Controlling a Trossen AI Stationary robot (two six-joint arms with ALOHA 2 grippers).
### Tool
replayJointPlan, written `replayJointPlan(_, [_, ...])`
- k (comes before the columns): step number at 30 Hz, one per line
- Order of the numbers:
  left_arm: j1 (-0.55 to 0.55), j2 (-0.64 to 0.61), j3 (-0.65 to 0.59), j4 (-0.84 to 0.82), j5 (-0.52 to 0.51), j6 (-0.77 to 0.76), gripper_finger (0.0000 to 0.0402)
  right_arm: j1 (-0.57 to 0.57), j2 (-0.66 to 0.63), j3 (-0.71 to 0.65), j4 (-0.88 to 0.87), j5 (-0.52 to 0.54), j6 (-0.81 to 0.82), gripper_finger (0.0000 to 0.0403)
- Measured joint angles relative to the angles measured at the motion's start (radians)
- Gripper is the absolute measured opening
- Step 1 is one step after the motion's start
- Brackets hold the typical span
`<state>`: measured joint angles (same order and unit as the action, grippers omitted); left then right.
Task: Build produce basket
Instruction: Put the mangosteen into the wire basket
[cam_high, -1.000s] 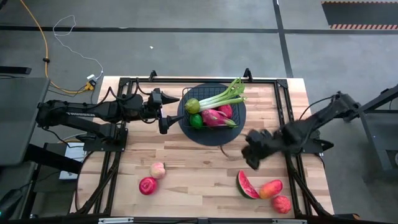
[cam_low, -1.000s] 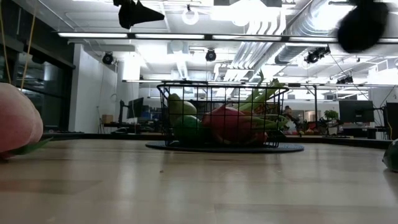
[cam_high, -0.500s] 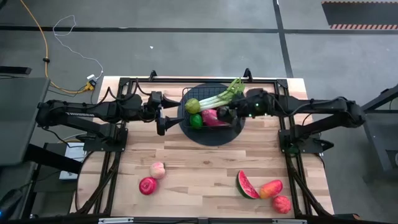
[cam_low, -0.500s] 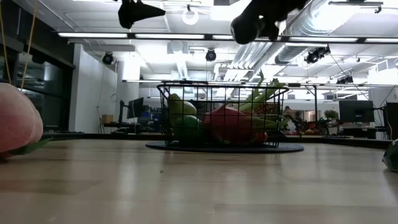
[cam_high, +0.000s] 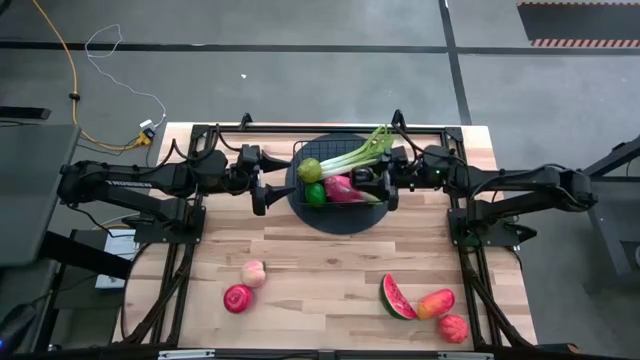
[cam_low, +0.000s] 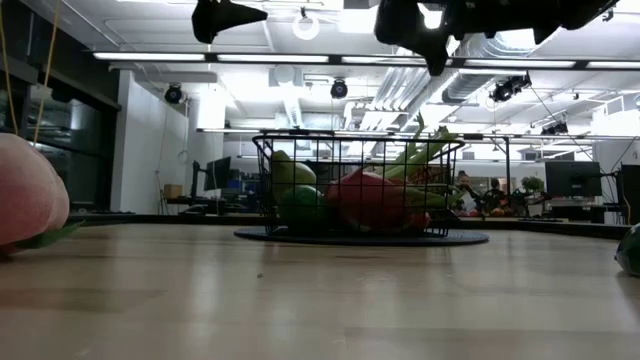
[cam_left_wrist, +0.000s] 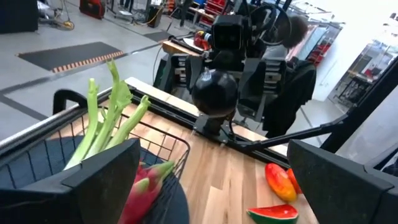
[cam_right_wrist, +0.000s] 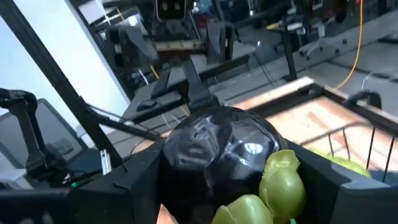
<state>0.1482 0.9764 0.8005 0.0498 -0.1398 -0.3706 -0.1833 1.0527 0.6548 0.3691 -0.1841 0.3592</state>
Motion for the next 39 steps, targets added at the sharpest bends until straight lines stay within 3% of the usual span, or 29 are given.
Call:
replayJointPlan(8, [0.000,0.000,0.000,0.000,-0.002,0.056,0.0392,0.000,0.000,0.005,-0.006,0.004,-0.002,0.0250])
replayJointPlan(13, [0.000,0.000,0.000,0.000,-0.002,0.056,0.0392,-0.001,0.001,0.033,-0.051,0.109,-0.002,0.0250])
replayJointPlan(18, [0.000,0.000,0.000,0.000,-0.009,0.060,0.0392,-0.032,0.056,0.218,-0.420,0.194,-0.002,0.0250])
replayJointPlan(22, [0.001,0.000,0.000,0.000,-0.046,0.060,0.0392,-0.088,0.169,0.397,-0.809,0.208,0.003,0.0250])
replayJointPlan(25, [0.002,0.000,0.000,0.000,-0.054,0.060,0.0392,-0.118,0.267,0.479,-1.006,0.210,-0.025,0.0250])
replayJointPlan(32, [0.001,0.000,0.000,-0.002,-0.055,0.060,0.0392,-0.131,0.412,0.515,-1.007,0.212,-0.127,0.0250])
replayJointPlan(39, [0.001,0.001,0.000,-0.012,-0.058,0.060,0.0392,-0.131,0.473,0.515,-1.060,0.235,-0.262,0.0250])
